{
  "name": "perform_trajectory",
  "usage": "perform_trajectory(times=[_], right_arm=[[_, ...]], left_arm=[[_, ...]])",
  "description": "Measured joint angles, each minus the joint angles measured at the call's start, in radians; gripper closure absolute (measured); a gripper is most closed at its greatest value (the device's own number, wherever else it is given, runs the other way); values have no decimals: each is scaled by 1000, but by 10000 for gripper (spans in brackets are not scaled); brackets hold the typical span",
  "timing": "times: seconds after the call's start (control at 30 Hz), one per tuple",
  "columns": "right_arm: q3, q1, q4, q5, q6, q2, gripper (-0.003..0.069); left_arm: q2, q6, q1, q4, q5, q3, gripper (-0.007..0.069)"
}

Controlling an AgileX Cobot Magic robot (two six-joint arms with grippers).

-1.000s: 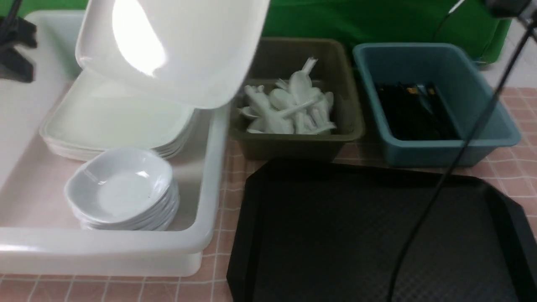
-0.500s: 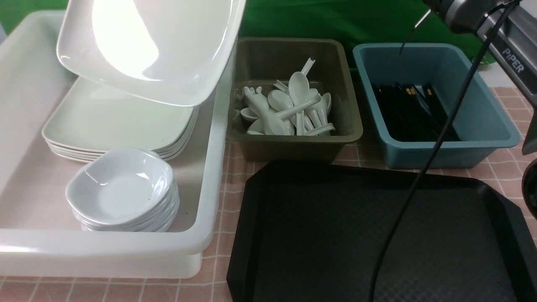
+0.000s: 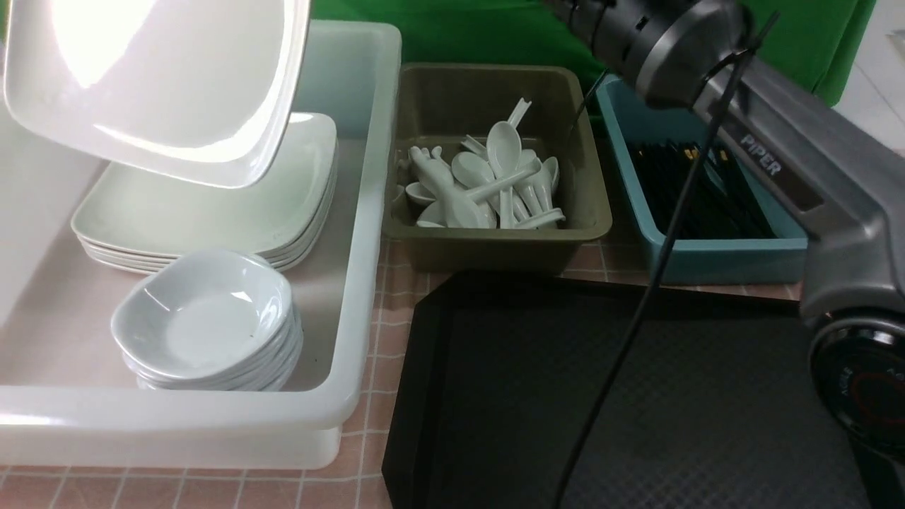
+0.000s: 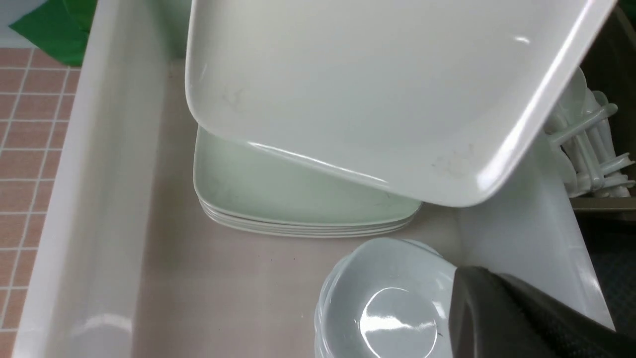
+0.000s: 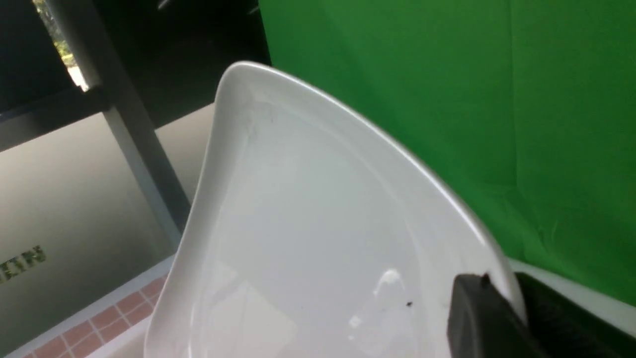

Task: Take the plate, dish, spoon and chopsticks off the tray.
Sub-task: Use the right arm to put the plate into the large storage box on the left

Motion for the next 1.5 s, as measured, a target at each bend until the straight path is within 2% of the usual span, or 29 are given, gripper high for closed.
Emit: perform_trajectory(times=[0.53, 0.67, 0.9, 1.03, 1.1, 1.13, 1.2, 1.27, 1.37, 1.5], right_arm=[[1, 5, -14, -49, -51, 119, 580], [1, 8, -14, -50, -52, 139, 580], [1, 9, -7, -60, -49, 149, 565], [1, 9, -3, -70, -47, 149, 550], [1, 10, 0, -82, -47, 149, 481], [1, 10, 0, -83, -47, 149, 481], [0, 9, 0, -87, -47, 149, 380], [0, 9, 0, -87, -47, 149, 312], [0, 9, 3, -89, -47, 149, 276], [0, 9, 5, -74, -30, 149, 267]], left_arm=[[-10, -3, 0, 4, 13, 0, 624], [7, -16, 0, 36, 14, 9, 624], [106, -110, 0, 143, 8, 62, 624], [146, -126, 1, 153, 6, 66, 624], [153, -128, 1, 152, -5, 66, 624], [153, -128, 1, 152, -6, 66, 624], [153, -128, 1, 150, -19, 66, 624], [153, -128, 1, 150, -22, 66, 624], [153, -128, 1, 150, -26, 66, 624], [153, -127, 1, 150, -26, 66, 624]])
